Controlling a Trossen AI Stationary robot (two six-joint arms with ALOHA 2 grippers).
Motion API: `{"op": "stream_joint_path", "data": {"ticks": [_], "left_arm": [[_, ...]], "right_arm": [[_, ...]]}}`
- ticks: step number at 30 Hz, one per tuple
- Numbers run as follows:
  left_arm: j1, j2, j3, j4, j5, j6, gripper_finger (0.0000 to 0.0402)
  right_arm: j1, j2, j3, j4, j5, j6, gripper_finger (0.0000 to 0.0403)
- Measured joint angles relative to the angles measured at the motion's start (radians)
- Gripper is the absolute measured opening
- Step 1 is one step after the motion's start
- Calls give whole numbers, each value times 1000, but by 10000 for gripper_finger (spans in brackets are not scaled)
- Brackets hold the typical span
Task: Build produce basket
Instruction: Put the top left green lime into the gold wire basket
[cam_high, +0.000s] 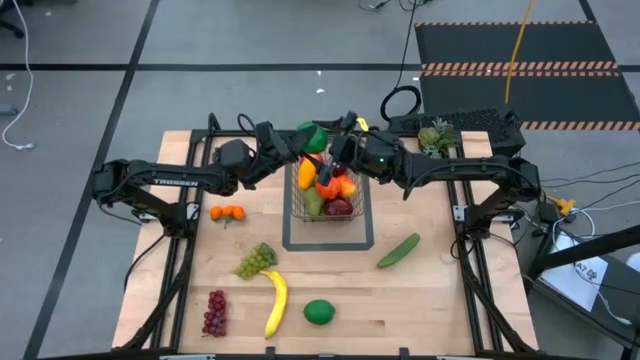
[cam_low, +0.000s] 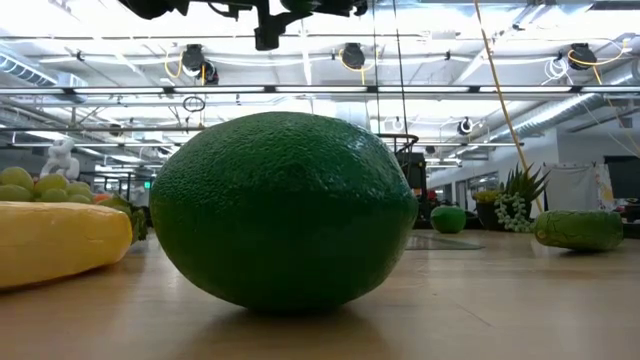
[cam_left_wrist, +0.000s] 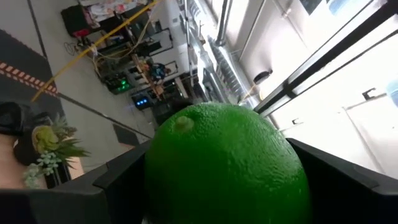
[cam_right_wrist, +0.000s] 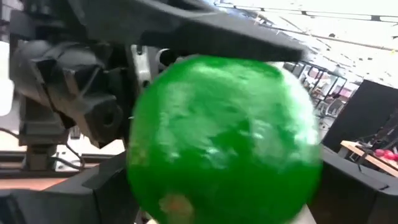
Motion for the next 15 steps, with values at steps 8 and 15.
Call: {"op": "stream_joint_path", "data": {"ticks": [8, 15], "left_arm": [[2, 0, 0, -5, 6, -19, 337], [9, 0, 0, -6, 12, -20, 337]], "right_arm": [[1, 0, 0, 6, 2, -5, 347], [20, 0, 0, 16, 75, -36, 319]]}}
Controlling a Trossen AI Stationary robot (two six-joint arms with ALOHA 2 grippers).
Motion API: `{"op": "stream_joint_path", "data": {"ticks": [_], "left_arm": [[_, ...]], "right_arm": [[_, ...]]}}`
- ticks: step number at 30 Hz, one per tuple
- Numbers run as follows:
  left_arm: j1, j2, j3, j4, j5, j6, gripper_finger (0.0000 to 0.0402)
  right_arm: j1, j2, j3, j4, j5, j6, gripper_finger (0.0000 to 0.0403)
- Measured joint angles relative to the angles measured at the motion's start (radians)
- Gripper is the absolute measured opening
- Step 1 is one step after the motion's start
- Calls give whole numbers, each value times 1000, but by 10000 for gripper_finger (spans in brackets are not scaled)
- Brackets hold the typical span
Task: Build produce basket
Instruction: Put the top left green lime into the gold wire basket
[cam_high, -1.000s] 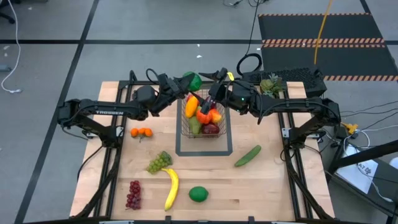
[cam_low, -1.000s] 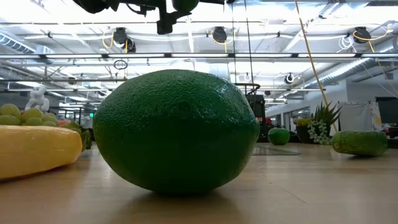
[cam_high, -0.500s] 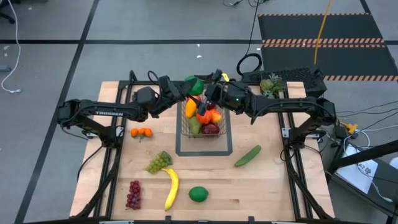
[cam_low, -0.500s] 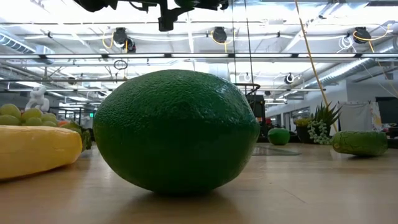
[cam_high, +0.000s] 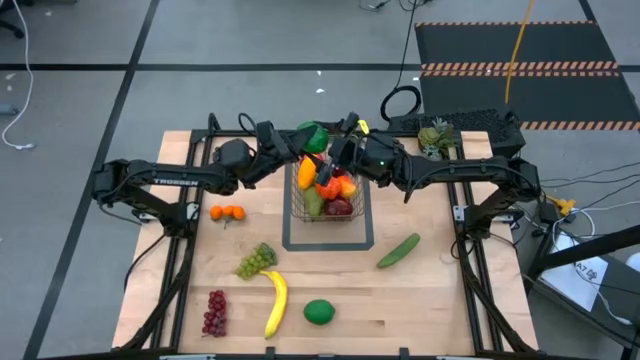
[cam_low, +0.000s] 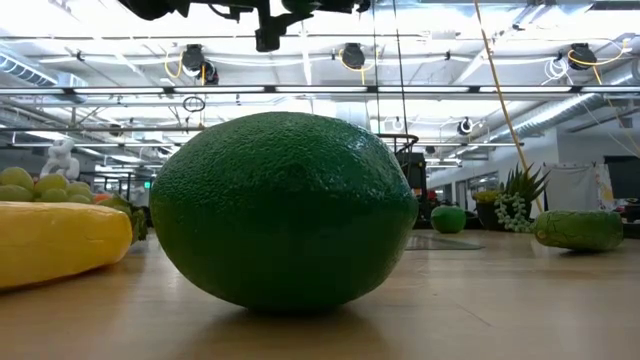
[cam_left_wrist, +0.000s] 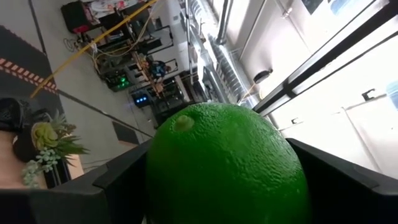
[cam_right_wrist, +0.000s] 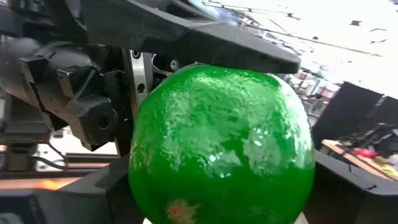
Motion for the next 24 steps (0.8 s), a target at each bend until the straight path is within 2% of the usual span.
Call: {"op": "stream_joint_path", "data": {"ticks": [5, 10, 16, 22, 24], "left_arm": [[0, 0, 1, 3, 4, -2, 337], [2, 0, 1, 2, 29, -11, 337], [32, -9, 1, 5, 113, -2, 340], [57, -9, 1, 19, 134, 1, 390], [67, -9, 1, 22, 144, -1, 394]], "right_arm": [[21, 1, 0, 29, 54, -52, 318], [28, 1, -1, 31, 60, -44, 314], [29, 1, -1, 48, 57, -18, 311], [29, -1, -1, 56, 63, 12, 312], [29, -1, -1, 64, 81, 24, 312]]}}
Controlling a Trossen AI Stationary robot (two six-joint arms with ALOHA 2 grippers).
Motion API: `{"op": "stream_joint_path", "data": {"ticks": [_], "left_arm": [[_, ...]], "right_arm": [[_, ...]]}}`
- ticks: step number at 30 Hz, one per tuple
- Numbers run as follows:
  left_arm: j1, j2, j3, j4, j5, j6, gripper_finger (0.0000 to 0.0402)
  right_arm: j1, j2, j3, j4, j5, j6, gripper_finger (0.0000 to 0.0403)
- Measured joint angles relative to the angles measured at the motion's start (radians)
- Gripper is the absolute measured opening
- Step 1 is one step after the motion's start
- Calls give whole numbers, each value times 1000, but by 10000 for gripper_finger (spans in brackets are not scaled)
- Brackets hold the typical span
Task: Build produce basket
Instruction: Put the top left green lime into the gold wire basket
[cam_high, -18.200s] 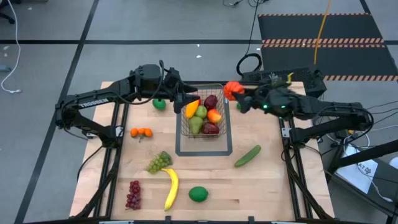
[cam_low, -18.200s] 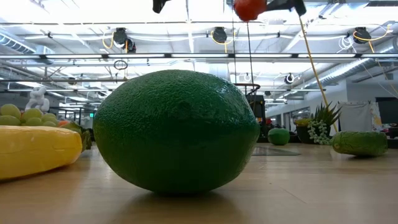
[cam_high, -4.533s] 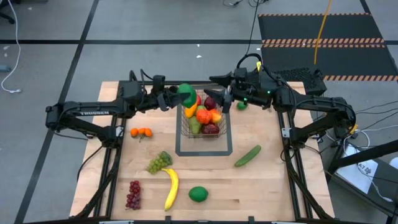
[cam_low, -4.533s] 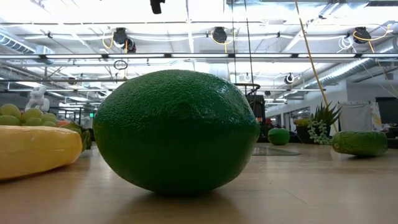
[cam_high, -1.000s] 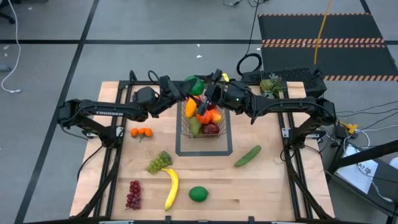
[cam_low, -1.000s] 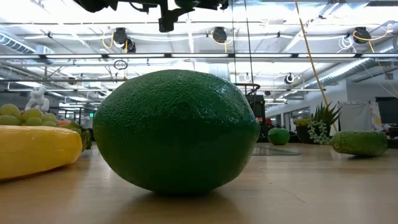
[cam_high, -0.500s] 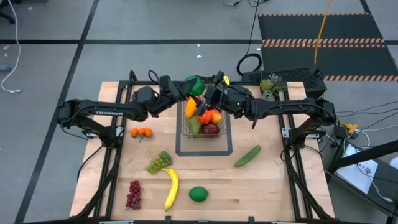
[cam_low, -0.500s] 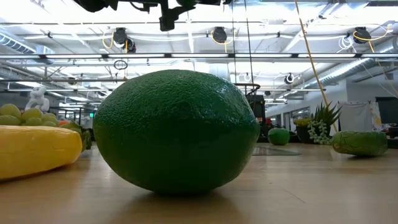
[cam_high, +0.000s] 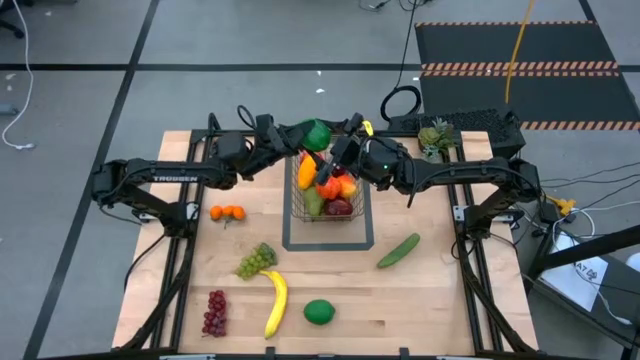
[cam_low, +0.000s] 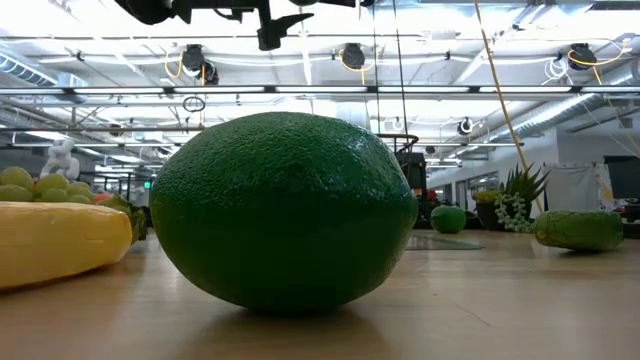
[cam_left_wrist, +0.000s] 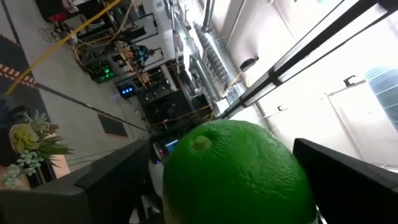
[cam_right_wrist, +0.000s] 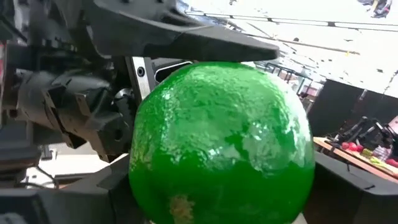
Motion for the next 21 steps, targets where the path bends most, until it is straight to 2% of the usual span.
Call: {"op": "stream_joint_path", "data": {"ticks": [7, 13, 21], "left_arm": [[45, -22, -2, 13, 6, 20, 391], [97, -51, -1, 10, 7, 50, 399], [142, -83, -2, -29, 43, 90, 399]], "right_arm": [[6, 0, 0, 23, 10, 35, 313], [32, -6, 0, 57, 63, 56, 313], [42, -49, 1, 32, 111, 275, 313]]}}
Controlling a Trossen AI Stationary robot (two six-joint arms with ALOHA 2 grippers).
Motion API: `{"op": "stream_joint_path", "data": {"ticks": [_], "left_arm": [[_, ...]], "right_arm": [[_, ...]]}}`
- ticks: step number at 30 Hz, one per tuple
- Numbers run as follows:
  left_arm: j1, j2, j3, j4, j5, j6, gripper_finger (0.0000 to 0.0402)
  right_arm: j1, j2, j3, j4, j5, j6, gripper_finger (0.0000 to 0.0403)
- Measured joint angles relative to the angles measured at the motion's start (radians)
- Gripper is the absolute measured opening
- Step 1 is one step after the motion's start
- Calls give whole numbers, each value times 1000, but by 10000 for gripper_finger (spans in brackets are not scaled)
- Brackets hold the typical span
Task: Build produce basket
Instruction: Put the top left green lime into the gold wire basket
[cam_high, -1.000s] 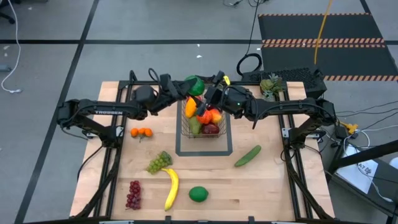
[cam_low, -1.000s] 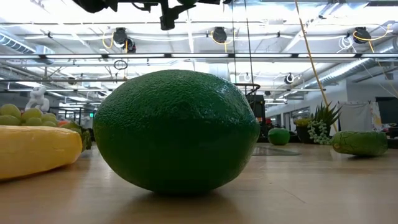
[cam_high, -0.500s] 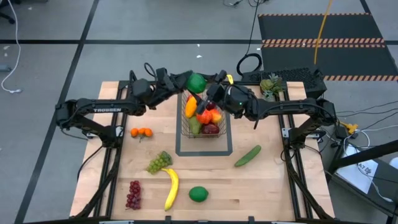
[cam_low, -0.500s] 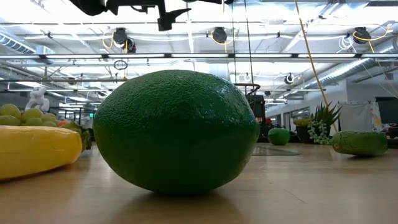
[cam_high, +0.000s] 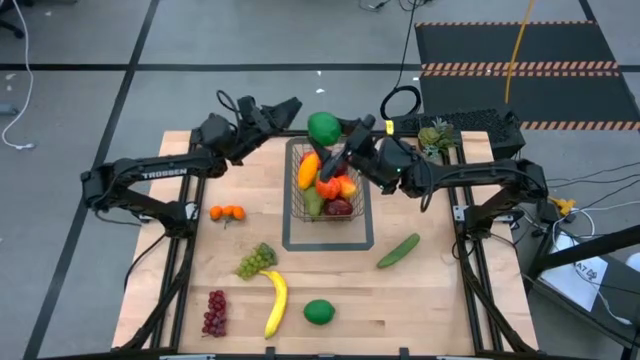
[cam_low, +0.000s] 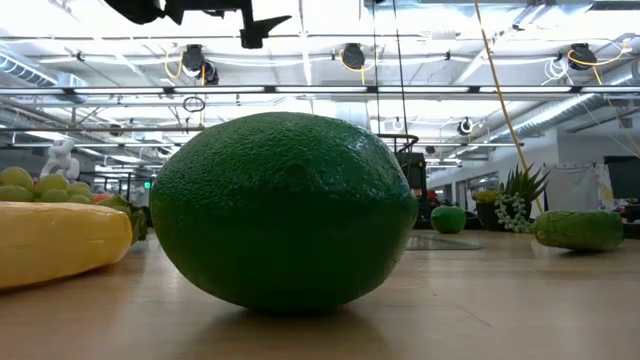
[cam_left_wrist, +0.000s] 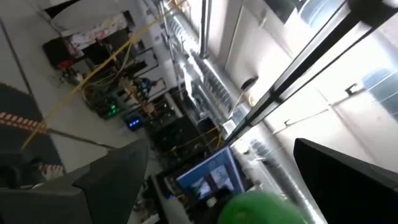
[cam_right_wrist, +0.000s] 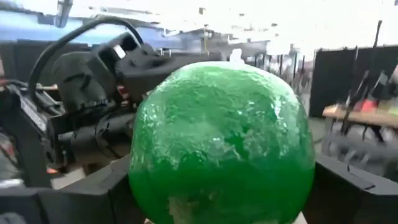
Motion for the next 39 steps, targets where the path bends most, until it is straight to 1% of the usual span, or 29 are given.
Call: {"op": "stream_joint_path", "data": {"ticks": [2, 6, 9, 11, 12, 15, 19, 24, 28, 31, 34, 39], "left_arm": [[0, -5, 1, -18, 10, 15, 399], [-7, -21, 0, -59, 86, 82, 399], [-16, -48, 0, -63, 153, 147, 399], [-31, -61, 1, -65, 176, 182, 399], [-38, -72, 2, -95, 182, 193, 399], [-59, -96, 1, -184, 185, 231, 399], [-77, -110, 1, -333, 184, 260, 399], [-90, -111, 1, -443, 183, 270, 399], [-99, -112, 1, -449, 184, 278, 399], [-100, -111, 1, -449, 184, 283, 399], [-105, -111, 1, -449, 182, 282, 399], [-119, -111, 1, -449, 182, 284, 399]], "right_arm": [[0, -6, 0, -18, -1, 78, 313], [-21, -38, 0, -110, -2, 237, 313], [-61, -79, 0, -228, -4, 411, 313], [-95, -105, 0, -304, -7, 539, 313], [-113, -118, 0, -360, -14, 597, 313], [-179, -137, 0, -481, -107, 743, 313], [-265, -141, 0, -642, -276, 889, 313], [-335, -103, 0, -782, -403, 947, 313], [-381, -49, 0, -801, -545, 988, 313], [-400, -8, 0, -801, -617, 994, 313], [-414, 19, 0, -823, -681, 1025, 313], [-440, 39, 0, -882, -735, 1045, 313]]}}
